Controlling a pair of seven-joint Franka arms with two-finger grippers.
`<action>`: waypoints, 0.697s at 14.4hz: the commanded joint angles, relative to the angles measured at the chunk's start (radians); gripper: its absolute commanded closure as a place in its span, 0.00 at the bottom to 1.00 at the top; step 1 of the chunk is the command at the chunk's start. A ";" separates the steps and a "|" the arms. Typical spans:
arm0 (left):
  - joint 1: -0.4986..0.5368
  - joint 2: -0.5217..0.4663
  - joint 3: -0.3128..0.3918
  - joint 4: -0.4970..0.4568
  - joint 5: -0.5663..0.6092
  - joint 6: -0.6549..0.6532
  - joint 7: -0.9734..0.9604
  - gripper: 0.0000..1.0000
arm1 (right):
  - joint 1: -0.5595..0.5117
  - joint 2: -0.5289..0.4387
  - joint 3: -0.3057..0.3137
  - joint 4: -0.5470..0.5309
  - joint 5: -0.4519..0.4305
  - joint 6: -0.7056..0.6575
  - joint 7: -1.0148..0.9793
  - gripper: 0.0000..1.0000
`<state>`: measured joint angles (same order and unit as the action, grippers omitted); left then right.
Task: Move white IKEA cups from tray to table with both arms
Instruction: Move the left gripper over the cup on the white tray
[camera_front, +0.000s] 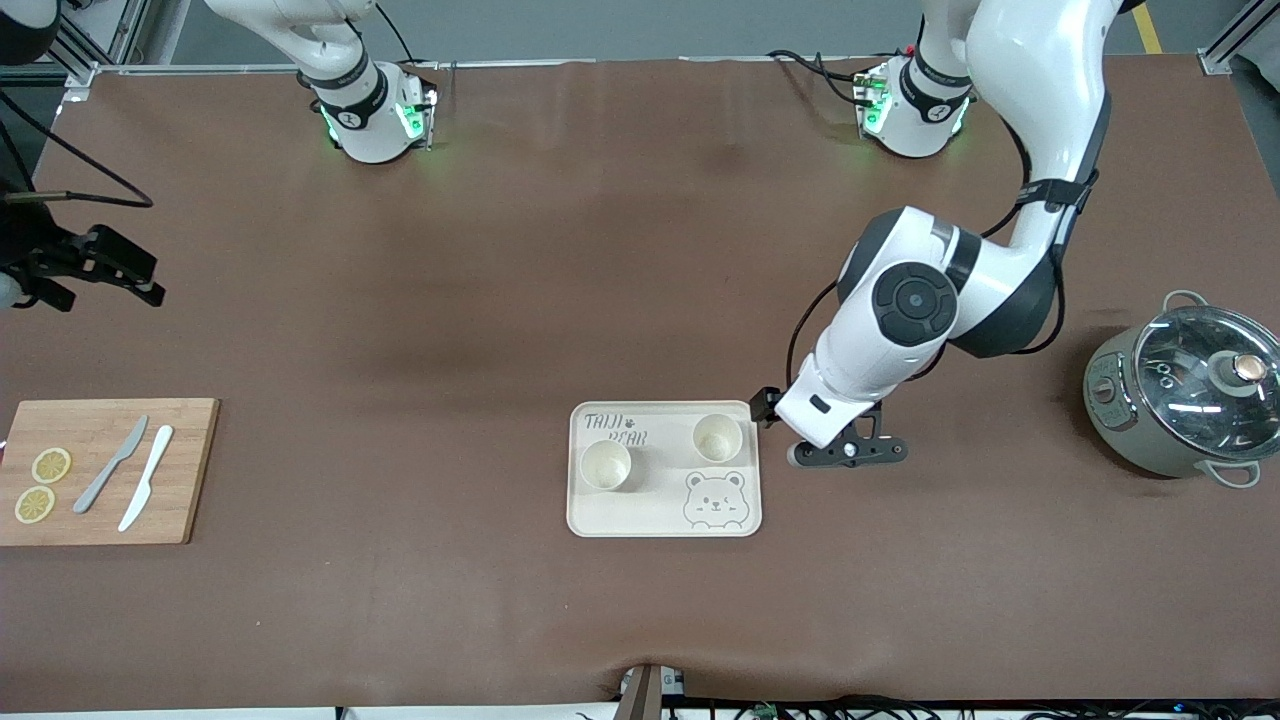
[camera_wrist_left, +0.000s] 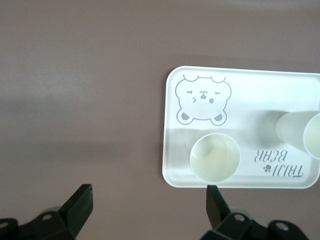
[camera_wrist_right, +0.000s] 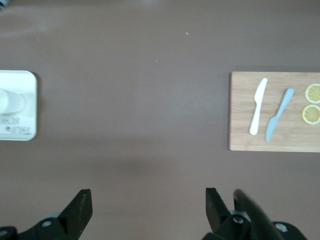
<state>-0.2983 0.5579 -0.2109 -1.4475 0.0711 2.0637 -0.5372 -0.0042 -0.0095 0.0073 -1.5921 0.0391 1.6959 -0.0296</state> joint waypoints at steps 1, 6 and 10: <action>-0.024 0.028 0.005 -0.011 0.059 0.073 -0.049 0.00 | 0.067 0.035 -0.004 0.058 0.028 -0.007 0.098 0.00; -0.042 0.091 0.004 -0.100 0.113 0.257 -0.128 0.00 | 0.186 0.207 -0.004 0.177 0.036 0.020 0.363 0.00; -0.062 0.122 0.004 -0.100 0.113 0.259 -0.142 0.00 | 0.311 0.334 -0.006 0.193 0.032 0.204 0.572 0.00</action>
<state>-0.3464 0.6805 -0.2111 -1.5455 0.1564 2.3143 -0.6459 0.2534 0.2516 0.0131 -1.4557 0.0646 1.8584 0.4480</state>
